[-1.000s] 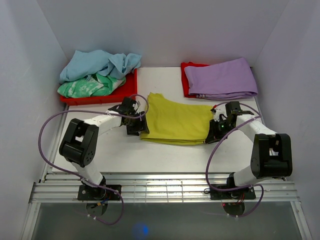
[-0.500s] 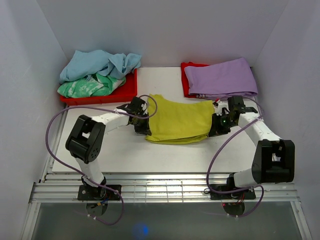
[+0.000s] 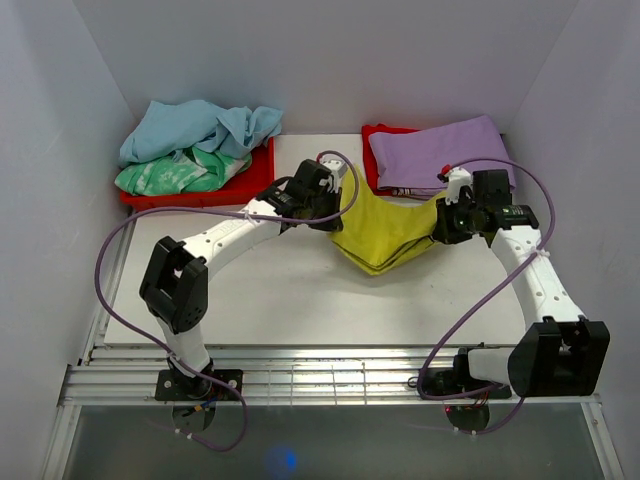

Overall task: Fold and stack the trousers
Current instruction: Neatly place the folded trousers to the corner

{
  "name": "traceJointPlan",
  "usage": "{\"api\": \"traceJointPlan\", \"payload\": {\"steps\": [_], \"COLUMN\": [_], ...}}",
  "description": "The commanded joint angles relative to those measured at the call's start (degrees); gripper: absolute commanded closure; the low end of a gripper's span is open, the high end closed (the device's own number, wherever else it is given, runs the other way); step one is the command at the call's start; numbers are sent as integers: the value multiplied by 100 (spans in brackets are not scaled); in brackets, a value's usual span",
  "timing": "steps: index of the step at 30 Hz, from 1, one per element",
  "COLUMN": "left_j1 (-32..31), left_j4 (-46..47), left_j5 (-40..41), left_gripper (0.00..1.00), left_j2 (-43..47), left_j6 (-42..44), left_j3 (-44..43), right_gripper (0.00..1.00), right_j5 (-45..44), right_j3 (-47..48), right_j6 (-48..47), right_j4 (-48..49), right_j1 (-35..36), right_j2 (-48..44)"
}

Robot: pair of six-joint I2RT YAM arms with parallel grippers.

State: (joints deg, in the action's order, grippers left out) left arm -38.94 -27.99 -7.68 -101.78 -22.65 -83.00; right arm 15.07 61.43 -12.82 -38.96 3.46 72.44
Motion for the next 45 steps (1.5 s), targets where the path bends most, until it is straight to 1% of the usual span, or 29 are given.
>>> {"api": "traceJointPlan", "payload": {"steps": [1, 6, 8, 13, 15, 18, 19, 21, 22, 24, 27, 28, 29, 31, 33, 37, 38, 42, 43, 44, 45], "left_j1": [-175, -439, -483, -544, -606, -676, -694, -703, -703, -703, -712, -712, -703, -703, -703, -685, -685, -615, -571, -554, -536], "left_j4": [276, 469, 689, 1171, 1348, 1717, 1900, 2060, 2104, 2209, 2692, 3067, 3254, 3788, 4089, 5387, 5566, 6190, 6339, 6445, 6559], "left_j5": [311, 469, 522, 627, 671, 680, 680, 680, 680, 680, 680, 872, 874, 839, 821, 996, 1040, 1181, 1190, 1234, 1225], "left_gripper": [100, 100, 100, 100, 100, 100, 100, 100, 100, 100, 100, 100, 100, 100, 100, 100, 100, 100, 100, 100, 100], "left_j2": [413, 439, 457, 396, 352, 220, 98, -69, -149, -342, -561, -632, -711, -1018, -1299, -2142, -2310, -3232, -3435, -3785, -3953], "left_j6": [270, 595, 761, 1096, 1306, 1518, 1640, 1747, 1808, 1913, 2186, 2239, 2344, 2494, 2581, 2880, 2907, 3135, 3240, 3285, 3337], "left_j3": [-427, -822, -901, -1279, -1472, -1683, -1876, -2087, -2350, -2510, -2642, -2677, -2738, -2818, -3072, -3248, -3318, -4047, -4466, -4662, -4829], "right_gripper": [92, 92, 92, 92, 92, 92, 92, 92, 92, 92, 92, 92, 92, 92, 92, 92, 92, 92, 92, 92, 92], "right_j5": [-276, -355, -443, -470, -444, -435, -409, -347, -312, -251, -180, -180, -171, -206, -206, -171, -171, -75, -74, -57, 13], "right_j3": [589, 1011, 1221, 1924, 2240, 2601, 2872, 3137, 3391, 3656, 4060, 4140, 4271, 4342, 4465, 4694, 4729, 5045, 5220, 5317, 5449], "right_j6": [-396, -581, -643, -713, -731, -792, -801, -810, -810, -827, -827, -836, -828, -845, -915, -1064, -1100, -1170, -1170, -1162, -1144], "right_j4": [398, 380, 415, 459, 591, 740, 767, 863, 890, 899, 1047, 1101, 1162, 1477, 1680, 2234, 2496, 3042, 3174, 3297, 3516], "right_j1": [-4, -12, -30, -267, -512, -697, -750, -935, -988, -1102, -1225, -1260, -1313, -1374, -1462, -1594, -1629, -1744, -1770, -1788, -1805], "right_j2": [-310, -319, -293, -38, 33, 252, 418, 690, 779, 937, 1245, 1298, 1377, 1570, 1737, 2308, 2422, 3186, 3310, 3450, 3704]}}
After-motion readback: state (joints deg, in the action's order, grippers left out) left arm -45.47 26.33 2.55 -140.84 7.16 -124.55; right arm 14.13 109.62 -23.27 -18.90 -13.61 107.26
